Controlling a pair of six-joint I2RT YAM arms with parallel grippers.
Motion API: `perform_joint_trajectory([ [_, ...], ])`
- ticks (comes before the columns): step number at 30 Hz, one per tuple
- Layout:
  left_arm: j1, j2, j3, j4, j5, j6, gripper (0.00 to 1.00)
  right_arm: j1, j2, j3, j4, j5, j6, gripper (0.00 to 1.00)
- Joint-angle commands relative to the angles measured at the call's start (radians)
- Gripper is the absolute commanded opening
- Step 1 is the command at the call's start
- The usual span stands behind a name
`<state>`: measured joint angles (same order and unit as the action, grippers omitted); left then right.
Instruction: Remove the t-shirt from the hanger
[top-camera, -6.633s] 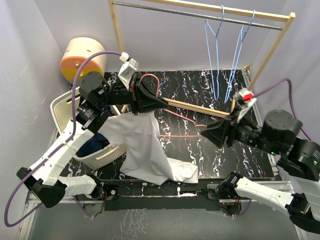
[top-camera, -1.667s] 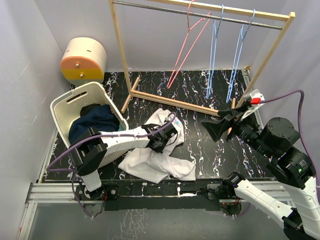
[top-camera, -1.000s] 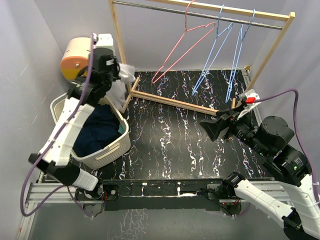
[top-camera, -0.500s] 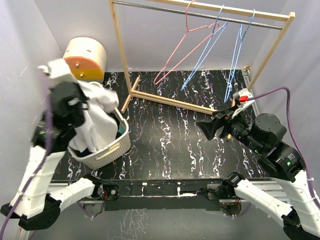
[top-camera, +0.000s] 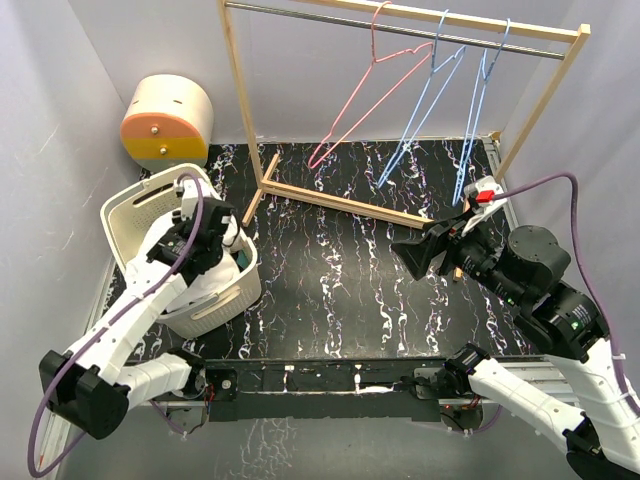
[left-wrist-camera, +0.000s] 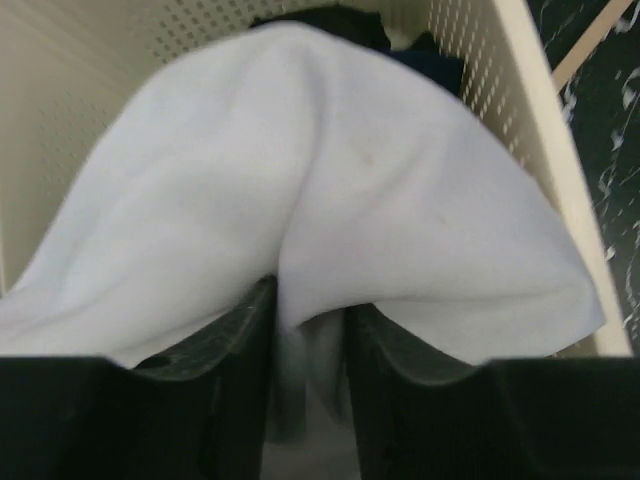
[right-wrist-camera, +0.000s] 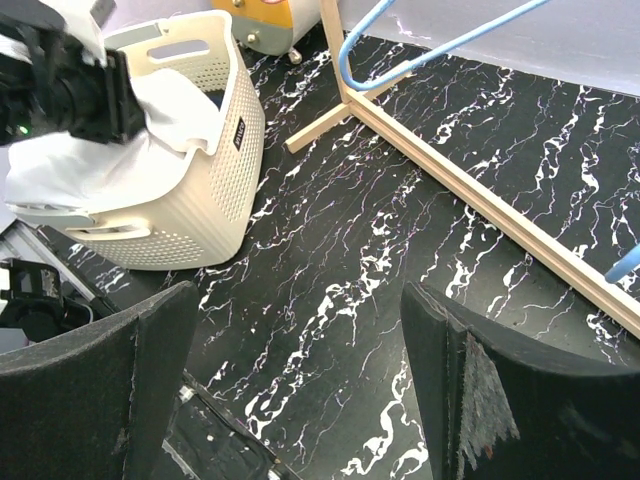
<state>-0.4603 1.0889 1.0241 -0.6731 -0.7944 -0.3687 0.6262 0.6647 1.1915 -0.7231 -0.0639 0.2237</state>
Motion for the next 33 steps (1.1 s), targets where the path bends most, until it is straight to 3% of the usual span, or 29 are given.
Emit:
perform_joint_trajectory([
  [1,0.029,0.061,-0.133,0.033,0.129,-0.119,0.37,-0.001,0.002,-0.008,0.077,-0.009,0.014,0.85],
  [3,0.056,0.117,-0.111,-0.005,0.18,-0.15,0.4,-0.001,-0.001,-0.012,0.077,-0.007,0.013,0.85],
  [6,0.106,0.15,-0.106,0.007,0.242,-0.163,0.66,0.0,-0.001,-0.013,0.077,-0.006,0.011,0.85],
  [10,0.265,0.161,-0.145,0.082,0.551,-0.174,0.72,0.0,-0.006,-0.009,0.074,-0.005,0.006,0.85],
  [14,0.291,0.146,-0.123,0.062,0.501,-0.178,0.79,-0.001,-0.018,-0.01,0.065,0.011,0.001,0.86],
  [18,0.291,0.069,-0.045,0.027,0.463,-0.158,0.96,-0.001,-0.023,-0.02,0.059,0.009,0.004,0.86],
  [27,0.29,-0.235,0.045,0.193,0.643,-0.059,0.97,0.0,0.02,-0.049,0.031,0.039,0.046,0.88],
  [33,0.29,-0.39,-0.042,0.454,0.918,0.046,0.97,-0.001,0.071,-0.124,-0.001,0.136,0.111,0.94],
])
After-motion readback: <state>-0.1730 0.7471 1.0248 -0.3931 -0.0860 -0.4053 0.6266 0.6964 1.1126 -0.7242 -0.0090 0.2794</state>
